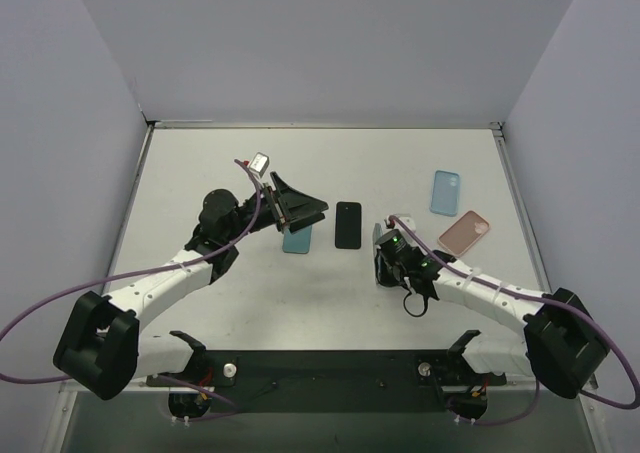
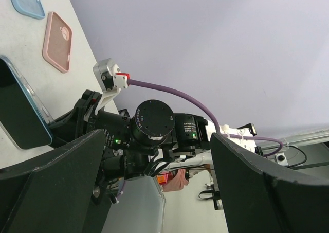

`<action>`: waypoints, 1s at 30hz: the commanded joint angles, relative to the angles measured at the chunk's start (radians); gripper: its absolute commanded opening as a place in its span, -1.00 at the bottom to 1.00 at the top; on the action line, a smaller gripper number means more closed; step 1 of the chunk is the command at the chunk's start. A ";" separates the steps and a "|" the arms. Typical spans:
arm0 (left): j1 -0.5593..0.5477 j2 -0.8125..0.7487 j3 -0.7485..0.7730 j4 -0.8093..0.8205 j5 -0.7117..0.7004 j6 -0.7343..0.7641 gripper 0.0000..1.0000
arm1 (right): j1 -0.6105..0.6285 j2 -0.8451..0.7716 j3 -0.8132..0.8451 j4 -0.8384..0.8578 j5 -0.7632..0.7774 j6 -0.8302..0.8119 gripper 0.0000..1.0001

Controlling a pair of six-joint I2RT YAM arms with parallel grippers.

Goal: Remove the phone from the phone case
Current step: Remove the phone case from the phone.

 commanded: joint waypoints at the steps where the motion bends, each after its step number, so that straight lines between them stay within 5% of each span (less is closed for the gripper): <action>1: -0.008 0.006 0.041 0.030 0.023 0.026 0.89 | 0.002 0.105 -0.047 0.080 -0.032 0.050 -0.95; 18: -0.020 0.032 0.028 0.018 0.027 0.039 0.89 | -0.007 0.405 -0.075 0.295 -0.105 0.100 -0.94; 30: -0.023 0.049 0.018 0.028 0.023 0.039 0.90 | -0.013 0.246 -0.084 0.193 -0.067 0.080 -1.00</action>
